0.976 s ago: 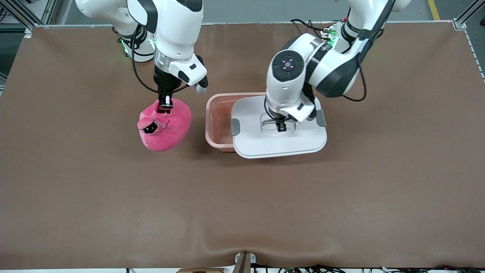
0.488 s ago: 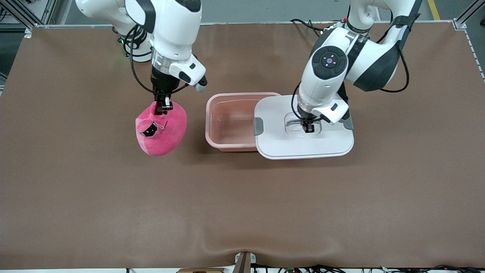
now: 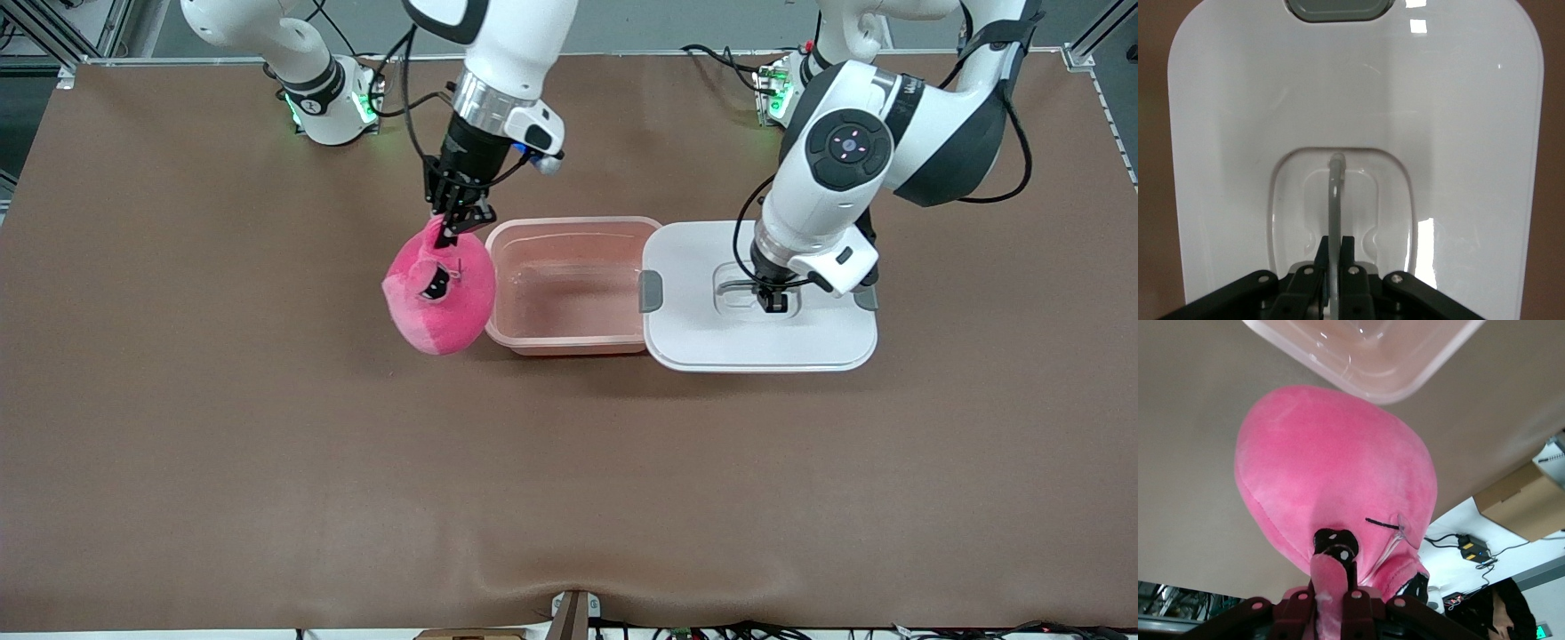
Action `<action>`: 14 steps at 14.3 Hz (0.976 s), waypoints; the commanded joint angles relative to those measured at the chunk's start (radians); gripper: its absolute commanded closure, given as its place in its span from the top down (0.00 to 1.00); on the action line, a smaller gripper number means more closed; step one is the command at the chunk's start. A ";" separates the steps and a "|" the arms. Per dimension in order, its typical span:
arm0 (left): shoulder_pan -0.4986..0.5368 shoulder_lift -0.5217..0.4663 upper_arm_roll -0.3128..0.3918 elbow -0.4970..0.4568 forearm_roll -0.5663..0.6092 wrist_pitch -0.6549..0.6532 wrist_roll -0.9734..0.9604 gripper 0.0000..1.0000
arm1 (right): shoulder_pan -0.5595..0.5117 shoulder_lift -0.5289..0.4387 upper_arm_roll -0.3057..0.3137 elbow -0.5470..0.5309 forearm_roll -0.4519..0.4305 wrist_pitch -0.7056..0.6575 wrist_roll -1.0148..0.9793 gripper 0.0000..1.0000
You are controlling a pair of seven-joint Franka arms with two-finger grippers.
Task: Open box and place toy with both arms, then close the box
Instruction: 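Lift the lid off with the left gripper while the right lifts the toy, then lower the pink toy into the open box and open the right gripper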
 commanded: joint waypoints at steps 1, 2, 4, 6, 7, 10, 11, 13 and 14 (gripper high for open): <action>0.033 -0.047 -0.013 -0.048 0.003 0.005 0.051 0.00 | 0.064 0.138 -0.008 0.171 -0.031 -0.108 -0.025 0.00; 0.046 -0.053 -0.013 -0.049 0.002 0.005 0.071 0.00 | 0.074 0.187 -0.008 0.227 -0.034 -0.156 -0.026 0.00; 0.072 -0.066 -0.013 -0.060 -0.034 0.005 0.126 0.00 | 0.081 0.258 -0.008 0.301 -0.034 -0.201 -0.058 0.00; 0.086 -0.072 -0.013 -0.072 -0.041 0.005 0.157 0.00 | 0.084 0.281 -0.008 0.309 -0.028 -0.202 -0.083 0.00; 0.087 -0.073 -0.013 -0.077 -0.043 0.005 0.163 0.00 | 0.084 0.291 -0.008 0.309 -0.019 -0.207 -0.086 0.00; 0.089 -0.073 -0.013 -0.082 -0.043 0.005 0.168 0.00 | 0.106 0.333 -0.006 0.312 0.013 -0.233 -0.160 0.00; 0.089 -0.073 -0.013 -0.082 -0.043 0.005 0.168 0.00 | 0.107 0.334 -0.006 0.316 0.022 -0.234 -0.161 0.00; 0.089 -0.073 -0.013 -0.082 -0.043 0.005 0.168 0.00 | 0.115 0.335 -0.005 0.342 0.042 -0.256 -0.163 0.00; 0.092 -0.075 -0.013 -0.082 -0.043 0.006 0.168 0.00 | 0.120 0.338 -0.006 0.357 0.045 -0.268 -0.163 0.00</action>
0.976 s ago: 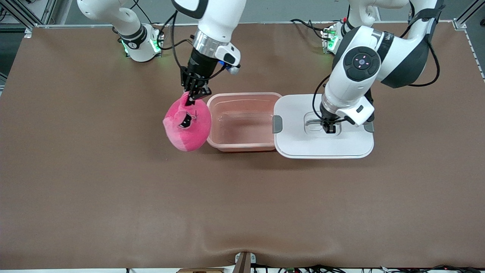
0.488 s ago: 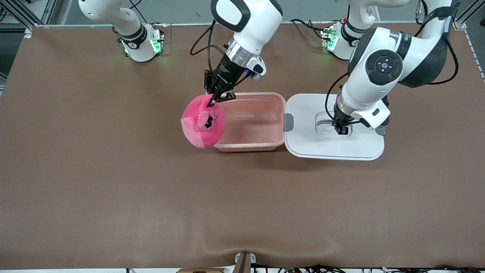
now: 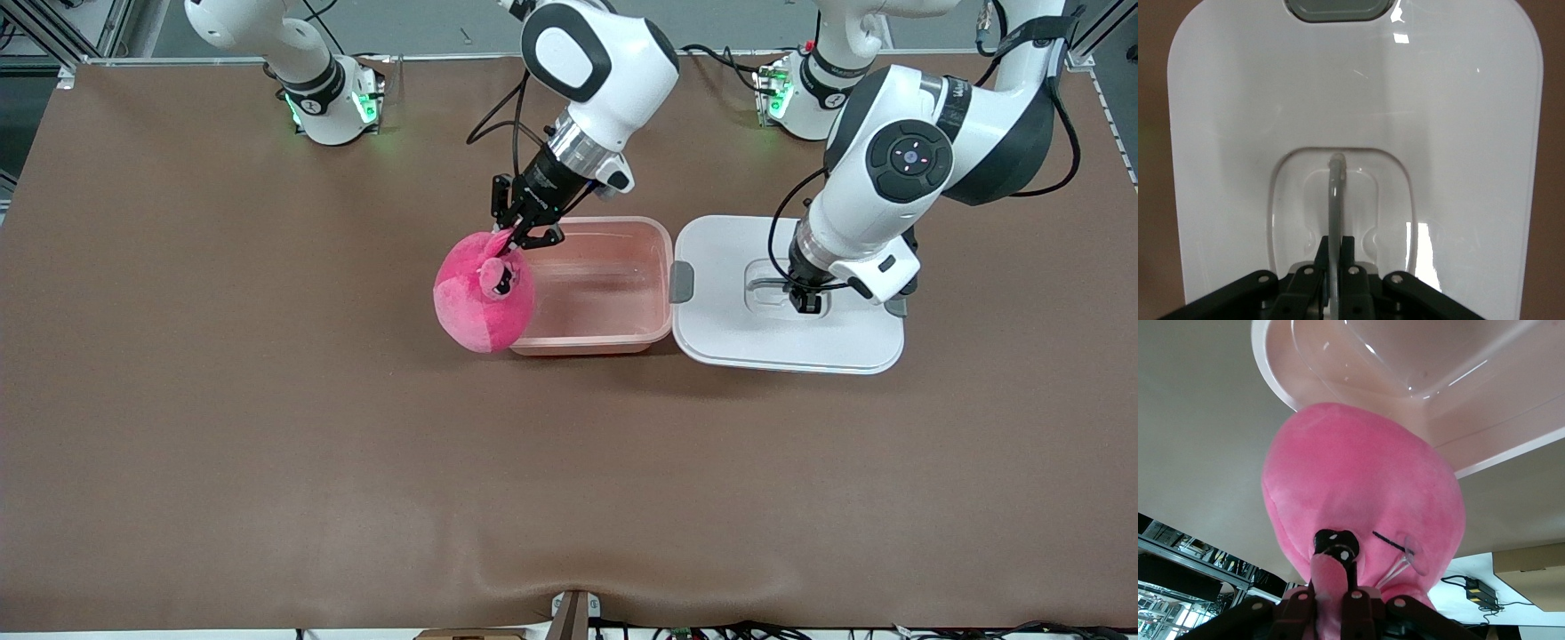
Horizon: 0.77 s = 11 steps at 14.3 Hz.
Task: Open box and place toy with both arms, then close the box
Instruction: 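Lower the pink toy into the open box and open the right gripper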
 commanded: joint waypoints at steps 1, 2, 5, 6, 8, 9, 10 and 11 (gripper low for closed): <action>0.028 -0.040 -0.009 -0.029 -0.015 0.006 0.019 0.00 | 0.019 0.021 -0.006 0.069 0.032 -0.048 -0.035 0.00; 0.036 -0.043 -0.009 -0.029 -0.017 0.006 0.025 0.00 | 0.025 0.021 -0.007 0.069 0.039 -0.048 -0.035 0.00; 0.040 -0.051 -0.007 -0.042 -0.044 0.006 0.069 0.00 | 0.038 0.031 -0.007 0.069 0.046 -0.048 -0.032 0.00; 0.048 -0.051 -0.007 -0.042 -0.045 0.006 0.069 0.00 | 0.038 0.034 -0.007 0.069 0.054 -0.048 -0.032 0.00; 0.053 -0.051 -0.007 -0.042 -0.055 0.006 0.071 0.00 | 0.039 0.037 -0.007 0.072 0.055 -0.045 -0.030 0.87; 0.051 -0.051 -0.007 -0.042 -0.057 0.006 0.072 0.00 | 0.039 0.035 -0.007 0.086 0.057 -0.050 -0.032 1.00; 0.051 -0.051 -0.007 -0.042 -0.057 0.008 0.073 0.00 | 0.039 0.029 -0.007 0.103 0.060 -0.057 -0.035 1.00; 0.051 -0.051 -0.007 -0.043 -0.057 0.008 0.073 0.00 | 0.039 0.026 -0.003 0.129 0.068 -0.085 -0.035 1.00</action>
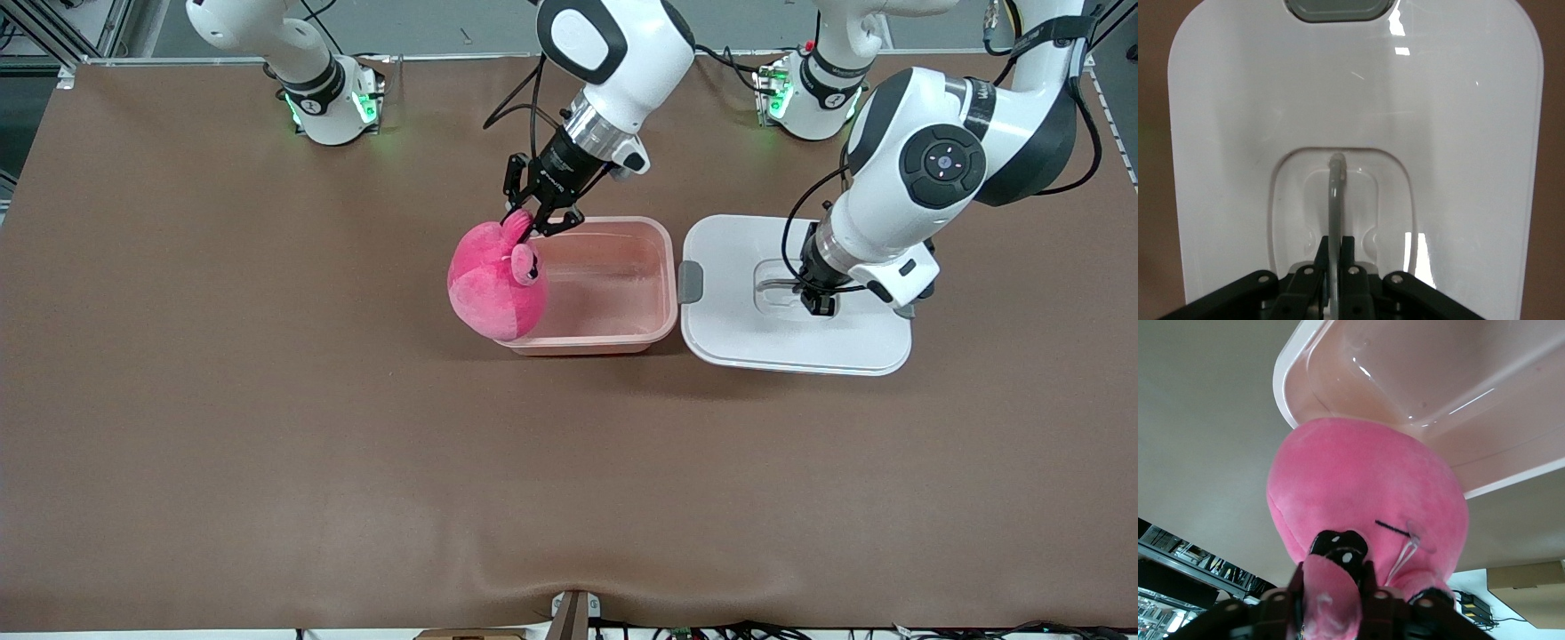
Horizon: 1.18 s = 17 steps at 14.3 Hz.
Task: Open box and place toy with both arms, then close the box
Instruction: 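Lower the pink toy into the open box and open the right gripper, then withdraw the right gripper to rest while the left gripper carries the lid back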
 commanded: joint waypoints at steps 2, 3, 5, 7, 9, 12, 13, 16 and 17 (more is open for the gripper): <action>0.013 -0.041 -0.008 -0.036 -0.019 0.007 0.026 0.00 | 0.006 0.002 -0.003 0.148 0.067 -0.121 -0.023 1.00; 0.013 -0.041 -0.008 -0.037 -0.019 0.007 0.027 0.00 | 0.003 -0.008 -0.003 0.182 0.088 -0.144 -0.023 1.00; 0.013 -0.041 -0.008 -0.037 -0.019 0.007 0.027 0.00 | -0.014 -0.045 -0.010 0.192 0.134 -0.149 -0.023 1.00; 0.013 -0.041 -0.008 -0.037 -0.019 0.007 0.032 0.00 | -0.044 -0.059 -0.019 0.192 0.173 -0.152 -0.015 1.00; 0.013 -0.041 -0.008 -0.037 -0.019 0.007 0.030 0.00 | -0.127 -0.062 -0.019 0.190 0.216 -0.152 0.000 1.00; 0.011 -0.041 -0.009 -0.036 -0.019 0.007 0.030 0.00 | -0.288 -0.076 -0.017 0.187 0.314 -0.145 0.076 1.00; 0.005 -0.040 -0.009 -0.032 -0.020 0.007 0.029 0.00 | -0.329 -0.076 -0.017 0.185 0.328 -0.142 0.113 1.00; -0.001 -0.029 -0.034 -0.020 -0.043 0.009 0.015 0.00 | -0.409 -0.088 -0.017 0.179 0.331 -0.142 0.285 1.00; -0.001 -0.029 -0.037 -0.020 -0.043 0.010 0.013 0.00 | -0.434 -0.094 -0.017 0.175 0.332 -0.142 0.364 1.00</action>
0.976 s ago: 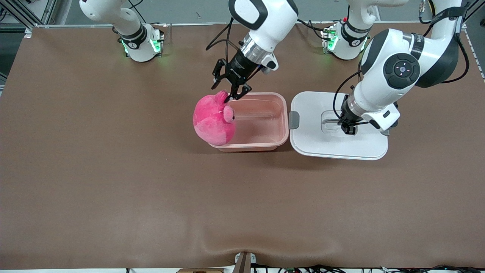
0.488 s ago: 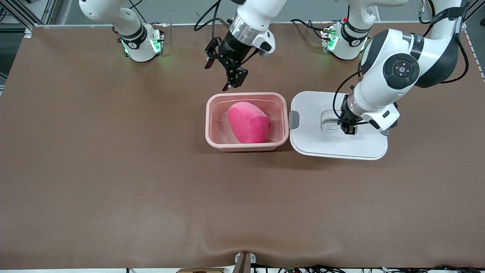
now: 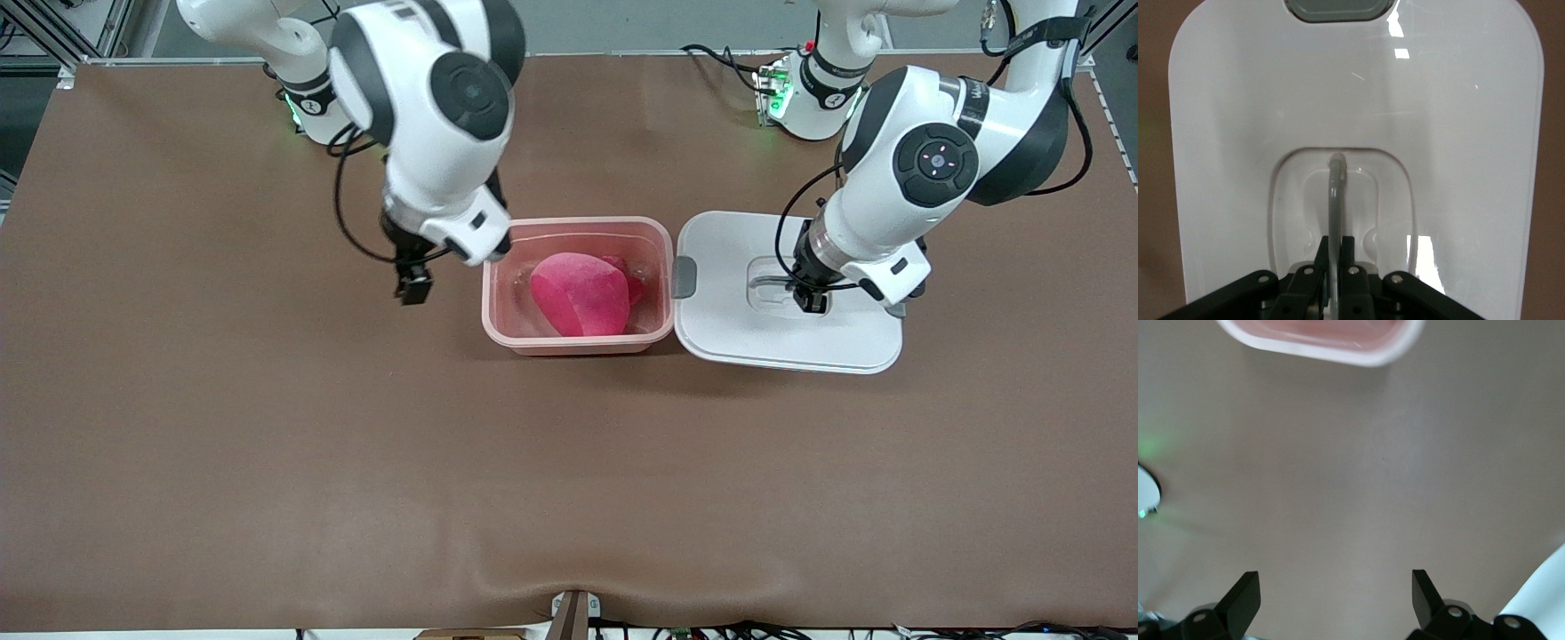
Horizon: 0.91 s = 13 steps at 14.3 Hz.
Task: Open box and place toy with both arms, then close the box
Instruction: 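Withdraw the right gripper to rest while the left gripper carries the lid back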
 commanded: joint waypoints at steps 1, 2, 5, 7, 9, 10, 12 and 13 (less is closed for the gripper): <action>0.002 -0.027 -0.016 -0.013 -0.021 0.009 0.003 0.00 | -0.052 -0.035 0.017 -0.016 0.026 -0.006 0.207 1.00; -0.004 -0.024 -0.016 -0.007 -0.027 0.009 -0.003 0.00 | -0.075 -0.035 0.017 -0.016 0.026 -0.006 0.255 1.00; -0.045 0.008 -0.023 0.036 -0.031 0.009 -0.093 0.00 | -0.200 -0.043 0.018 -0.016 0.045 -0.001 0.268 1.00; -0.070 0.031 -0.023 0.067 -0.029 0.009 -0.146 0.00 | -0.320 -0.047 0.017 -0.016 0.107 0.006 0.269 1.00; -0.097 0.051 -0.023 0.094 -0.023 0.009 -0.195 0.00 | -0.409 -0.064 0.017 -0.021 0.140 0.012 0.275 1.00; -0.108 0.065 -0.023 0.108 -0.023 0.009 -0.218 0.00 | -0.435 -0.081 0.017 -0.039 0.143 0.012 0.298 1.00; -0.140 0.093 -0.023 0.137 -0.020 0.009 -0.273 0.00 | -0.454 -0.147 0.017 -0.114 0.148 0.026 0.402 1.00; -0.162 0.111 -0.021 0.157 -0.018 0.009 -0.303 0.00 | -0.464 -0.185 0.017 -0.163 0.148 0.038 0.471 1.00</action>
